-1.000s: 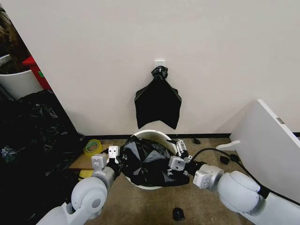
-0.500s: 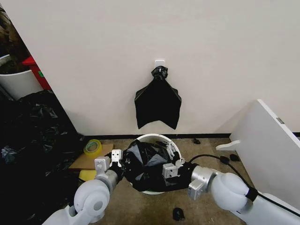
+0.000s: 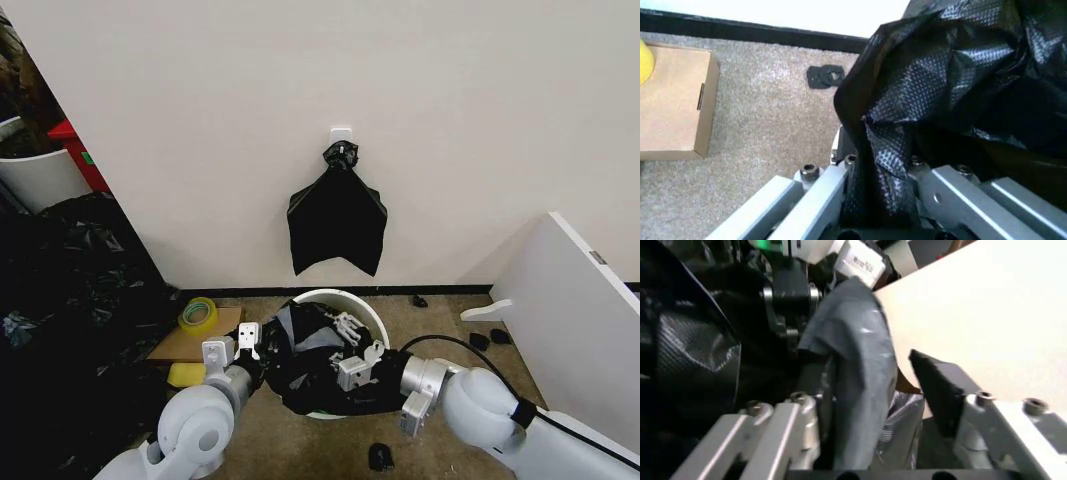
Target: Place the garbage bag over the trash bin.
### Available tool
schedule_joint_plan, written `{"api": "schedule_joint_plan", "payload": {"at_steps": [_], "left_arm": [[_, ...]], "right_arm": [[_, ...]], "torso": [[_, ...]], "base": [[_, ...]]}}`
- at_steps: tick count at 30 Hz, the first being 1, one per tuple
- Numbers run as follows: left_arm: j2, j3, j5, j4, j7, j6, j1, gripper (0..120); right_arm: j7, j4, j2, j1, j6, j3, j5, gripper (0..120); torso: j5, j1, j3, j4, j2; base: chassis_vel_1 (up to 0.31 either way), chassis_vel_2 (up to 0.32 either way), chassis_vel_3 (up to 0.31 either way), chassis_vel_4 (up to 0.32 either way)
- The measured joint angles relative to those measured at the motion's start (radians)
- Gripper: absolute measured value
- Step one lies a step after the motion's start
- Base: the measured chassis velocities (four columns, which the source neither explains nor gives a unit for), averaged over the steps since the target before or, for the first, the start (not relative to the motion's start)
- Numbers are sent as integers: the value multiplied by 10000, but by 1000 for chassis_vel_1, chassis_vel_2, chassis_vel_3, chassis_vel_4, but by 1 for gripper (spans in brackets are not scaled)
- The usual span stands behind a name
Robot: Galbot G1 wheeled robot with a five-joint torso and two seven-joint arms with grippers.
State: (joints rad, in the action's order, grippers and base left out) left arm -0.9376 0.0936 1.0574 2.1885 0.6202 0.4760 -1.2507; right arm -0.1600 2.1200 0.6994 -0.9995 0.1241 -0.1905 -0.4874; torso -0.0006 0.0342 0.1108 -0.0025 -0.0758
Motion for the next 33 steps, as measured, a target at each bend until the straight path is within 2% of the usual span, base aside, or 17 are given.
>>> {"api": "schedule_joint_plan", "payload": {"at_steps": [2,6,9,12,14,15,16,17,20,21,24,25,28,33], "left_arm": [[0,1,-7,-6,-10,3,-12,0],[9,10,-58,-5,-53,1,-50,0],[67,71,-259,-3,-240,-70,-87,0],[128,134,-363,-11,-382,-114,-71,0],[176,148,-465,-12,-486,-142,-75,0],[272,151,-925,-15,-807,-251,-145,0],[272,151,-925,-15,-807,-251,-145,0],[368,151,-1588,-25,-1244,-423,-271,0],[512,169,-2663,6,-1933,-749,-541,0],[512,169,-2663,6,-1933,-749,-541,0],[691,200,-4294,102,-2632,-1263,-932,0],[691,200,-4294,102,-2632,-1263,-932,0],[783,227,-5682,116,-3082,-1746,-1202,0],[850,274,-6592,75,-3343,-2133,-1357,0]], "right_arm": [[-10,-15,-18,-65,113,57,90,32],[4,-32,-20,-100,121,106,216,22],[108,-45,-36,-125,55,167,864,7],[208,-40,-33,-127,-38,217,1631,0],[253,-17,-25,-127,-92,255,2055,0],[333,76,-17,-126,-243,328,2931,0],[333,76,-17,-126,-243,328,2931,0],[434,178,-32,-125,-437,378,3633,0],[837,434,-79,-123,-1022,503,5193,0],[837,434,-79,-123,-1022,503,5193,0],[1587,780,-79,-16,-2229,632,7799,0],[1587,780,-79,-16,-2229,632,7799,0],[2014,948,-69,97,-2945,837,9631,0],[2208,1090,-115,163,-3373,946,10505,0]], "torso": [[0,0,0,0,0],[0,0,0,0,0],[0,0,0,0,0],[0,0,0,0,0],[0,0,0,0,0],[0,0,0,0,0],[0,0,0,0,0],[0,0,0,0,0],[-2,0,0,0,0],[-2,0,0,0,0],[1,0,0,1,0],[1,0,0,1,0],[0,0,0,0,0],[2,0,0,0,0]], "base": [[0,0,0,0],[0,0,0,0],[0,0,0,0],[0,0,0,0],[0,0,0,0],[0,0,0,0],[0,0,0,0],[0,0,0,0],[0,0,0,0],[0,0,0,0],[0,0,0,0],[0,0,0,0],[0,0,0,0],[0,0,0,0]]}}
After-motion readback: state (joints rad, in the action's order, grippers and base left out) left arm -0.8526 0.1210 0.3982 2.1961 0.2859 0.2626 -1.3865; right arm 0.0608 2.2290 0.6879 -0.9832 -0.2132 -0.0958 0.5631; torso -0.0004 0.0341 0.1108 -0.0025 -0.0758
